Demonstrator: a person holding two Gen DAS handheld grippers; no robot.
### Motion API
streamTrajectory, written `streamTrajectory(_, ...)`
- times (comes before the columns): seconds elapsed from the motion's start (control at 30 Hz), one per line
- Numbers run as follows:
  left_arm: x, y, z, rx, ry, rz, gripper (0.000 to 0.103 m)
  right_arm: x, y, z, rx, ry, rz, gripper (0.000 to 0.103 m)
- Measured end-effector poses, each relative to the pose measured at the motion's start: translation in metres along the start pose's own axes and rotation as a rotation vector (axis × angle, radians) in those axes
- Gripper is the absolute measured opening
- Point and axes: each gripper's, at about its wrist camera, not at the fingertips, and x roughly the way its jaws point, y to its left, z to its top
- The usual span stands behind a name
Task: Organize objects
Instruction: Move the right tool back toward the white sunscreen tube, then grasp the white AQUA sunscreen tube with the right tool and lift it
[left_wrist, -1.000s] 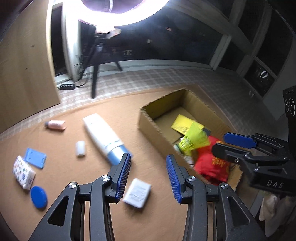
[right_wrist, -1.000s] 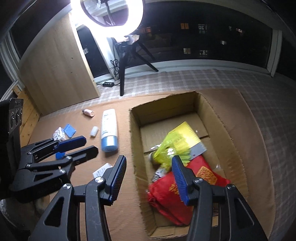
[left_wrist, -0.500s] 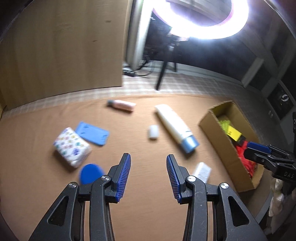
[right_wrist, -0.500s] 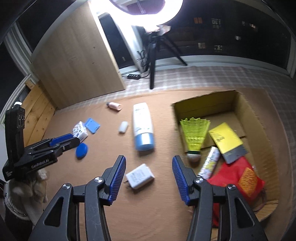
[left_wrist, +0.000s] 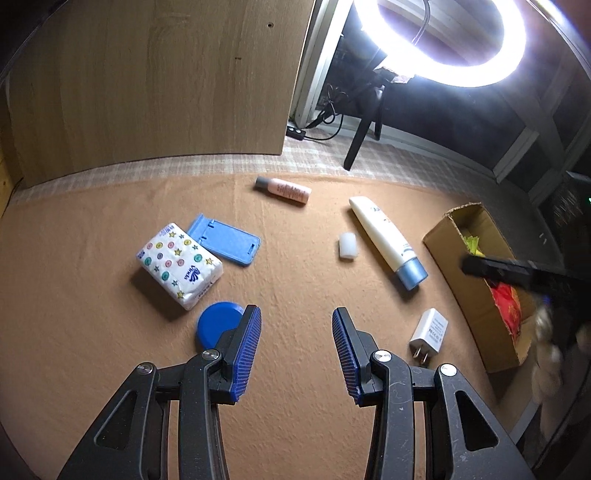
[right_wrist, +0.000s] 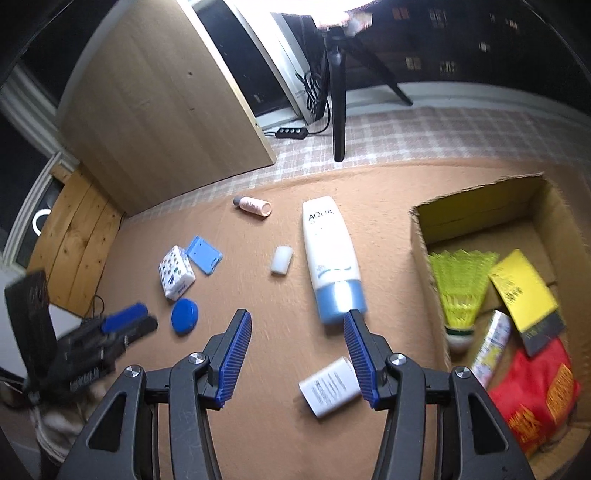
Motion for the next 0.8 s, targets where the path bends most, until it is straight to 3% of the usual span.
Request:
streamTrajectory(0.57, -0.008, 0.012, -0.014, -0.016, 0.004, -0.016, 0.043, 0.093, -0.016, 0.058, 0.062, 0.087, -0.144, 0.048)
streamTrajectory(0.8, -0.011, 0.024, -0.019, -0.035, 0.006, -0.007, 0.043, 0.104, -0.020, 0.057, 0.096, 0.121, -0.118, 0.047)
